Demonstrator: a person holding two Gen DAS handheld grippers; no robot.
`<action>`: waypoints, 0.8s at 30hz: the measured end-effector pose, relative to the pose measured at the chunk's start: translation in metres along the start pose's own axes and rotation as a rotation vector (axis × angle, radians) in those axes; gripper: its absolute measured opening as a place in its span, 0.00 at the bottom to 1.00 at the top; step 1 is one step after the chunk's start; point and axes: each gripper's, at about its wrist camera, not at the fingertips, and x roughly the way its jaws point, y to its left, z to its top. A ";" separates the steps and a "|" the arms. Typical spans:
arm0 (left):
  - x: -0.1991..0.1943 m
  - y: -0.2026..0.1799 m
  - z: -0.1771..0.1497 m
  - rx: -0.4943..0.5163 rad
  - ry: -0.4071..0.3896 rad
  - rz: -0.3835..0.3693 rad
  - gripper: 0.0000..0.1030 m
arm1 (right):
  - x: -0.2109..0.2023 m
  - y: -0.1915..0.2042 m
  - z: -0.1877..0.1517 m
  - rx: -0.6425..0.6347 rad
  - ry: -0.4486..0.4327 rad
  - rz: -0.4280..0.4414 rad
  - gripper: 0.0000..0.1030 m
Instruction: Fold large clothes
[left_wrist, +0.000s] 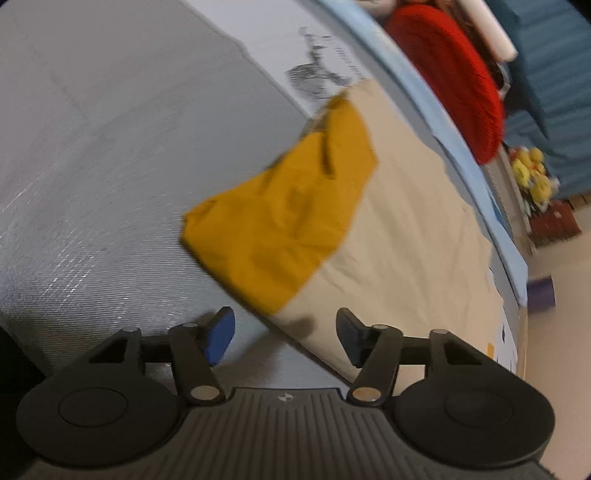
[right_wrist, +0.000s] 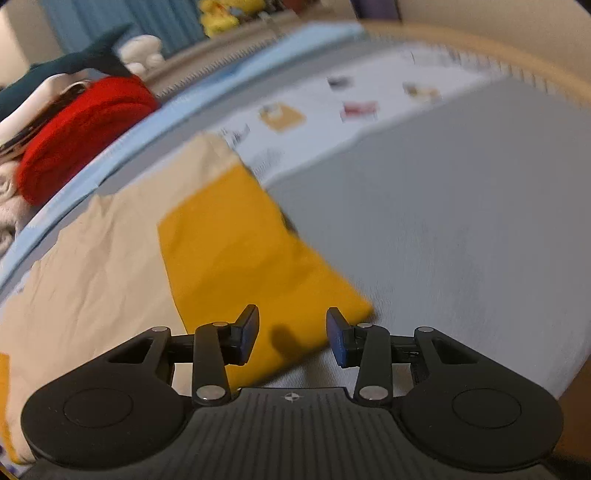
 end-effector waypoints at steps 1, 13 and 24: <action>0.006 0.004 0.002 -0.024 0.007 0.006 0.68 | 0.005 -0.002 -0.002 0.038 0.015 -0.001 0.42; 0.027 0.031 0.018 -0.279 -0.096 -0.073 0.68 | 0.024 -0.020 -0.004 0.291 0.053 0.032 0.54; -0.009 0.009 0.020 -0.151 -0.185 -0.088 0.03 | 0.003 -0.011 0.003 0.239 -0.048 -0.022 0.03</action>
